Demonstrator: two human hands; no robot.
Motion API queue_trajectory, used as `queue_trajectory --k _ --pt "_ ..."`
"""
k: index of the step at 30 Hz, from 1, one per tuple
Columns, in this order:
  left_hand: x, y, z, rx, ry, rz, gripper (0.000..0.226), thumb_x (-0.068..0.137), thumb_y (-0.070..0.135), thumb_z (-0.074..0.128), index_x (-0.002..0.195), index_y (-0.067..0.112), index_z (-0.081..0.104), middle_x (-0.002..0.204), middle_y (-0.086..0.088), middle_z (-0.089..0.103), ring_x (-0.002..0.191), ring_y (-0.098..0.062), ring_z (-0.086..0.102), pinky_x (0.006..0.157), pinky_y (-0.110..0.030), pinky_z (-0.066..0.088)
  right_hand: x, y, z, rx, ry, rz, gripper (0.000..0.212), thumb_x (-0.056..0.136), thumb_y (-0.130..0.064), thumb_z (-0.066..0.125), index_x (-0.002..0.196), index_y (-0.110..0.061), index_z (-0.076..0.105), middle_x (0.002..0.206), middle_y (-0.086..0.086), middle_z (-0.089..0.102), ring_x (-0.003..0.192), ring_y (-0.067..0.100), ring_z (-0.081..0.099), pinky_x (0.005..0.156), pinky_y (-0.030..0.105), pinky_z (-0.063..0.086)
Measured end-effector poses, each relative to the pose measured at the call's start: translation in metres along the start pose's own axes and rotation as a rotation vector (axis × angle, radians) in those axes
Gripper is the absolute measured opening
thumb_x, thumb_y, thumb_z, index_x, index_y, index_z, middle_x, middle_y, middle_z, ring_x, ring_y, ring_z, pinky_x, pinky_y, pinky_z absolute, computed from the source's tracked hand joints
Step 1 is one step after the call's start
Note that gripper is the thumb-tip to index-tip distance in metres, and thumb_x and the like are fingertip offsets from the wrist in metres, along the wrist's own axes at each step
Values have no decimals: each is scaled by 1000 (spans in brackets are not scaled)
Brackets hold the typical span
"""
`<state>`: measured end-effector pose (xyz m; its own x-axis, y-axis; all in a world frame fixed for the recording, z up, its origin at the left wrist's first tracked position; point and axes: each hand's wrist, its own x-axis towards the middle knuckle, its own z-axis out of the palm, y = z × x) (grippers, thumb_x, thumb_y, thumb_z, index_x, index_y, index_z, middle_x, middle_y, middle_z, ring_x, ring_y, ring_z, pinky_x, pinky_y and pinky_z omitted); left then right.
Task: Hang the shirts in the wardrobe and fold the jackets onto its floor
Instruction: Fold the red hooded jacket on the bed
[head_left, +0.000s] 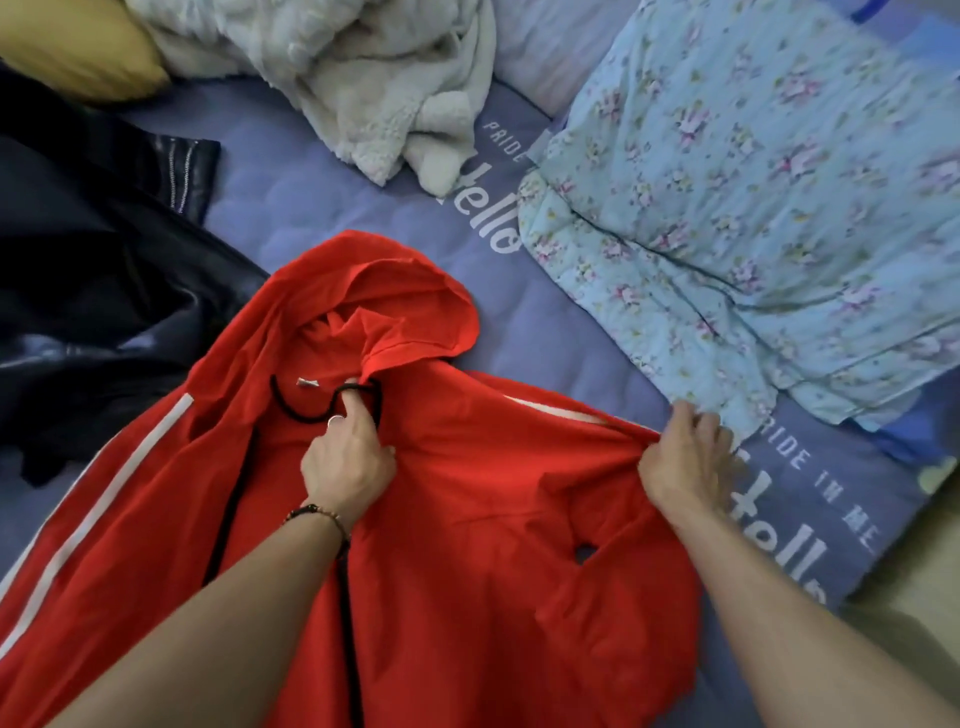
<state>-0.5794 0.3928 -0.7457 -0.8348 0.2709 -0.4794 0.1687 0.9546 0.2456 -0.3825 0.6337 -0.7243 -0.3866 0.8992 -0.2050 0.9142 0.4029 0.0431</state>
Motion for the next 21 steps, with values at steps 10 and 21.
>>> queue_trajectory --k 10,21 --pt "-109 -41 30 -211 -40 -104 95 81 37 75 147 13 12 115 -20 64 108 -41 61 89 -45 46 -77 44 10 -312 -337 -17 59 92 -34 46 143 -8 36 149 19 40 142 34 31 115 56 19" --pt "-222 -98 56 -164 125 272 62 83 37 70 134 10 46 134 -11 51 127 -34 48 96 -45 43 -269 64 66 463 -234 209 50 92 -40 59 131 -9 53 128 17 59 121 35 54 102 47 42"
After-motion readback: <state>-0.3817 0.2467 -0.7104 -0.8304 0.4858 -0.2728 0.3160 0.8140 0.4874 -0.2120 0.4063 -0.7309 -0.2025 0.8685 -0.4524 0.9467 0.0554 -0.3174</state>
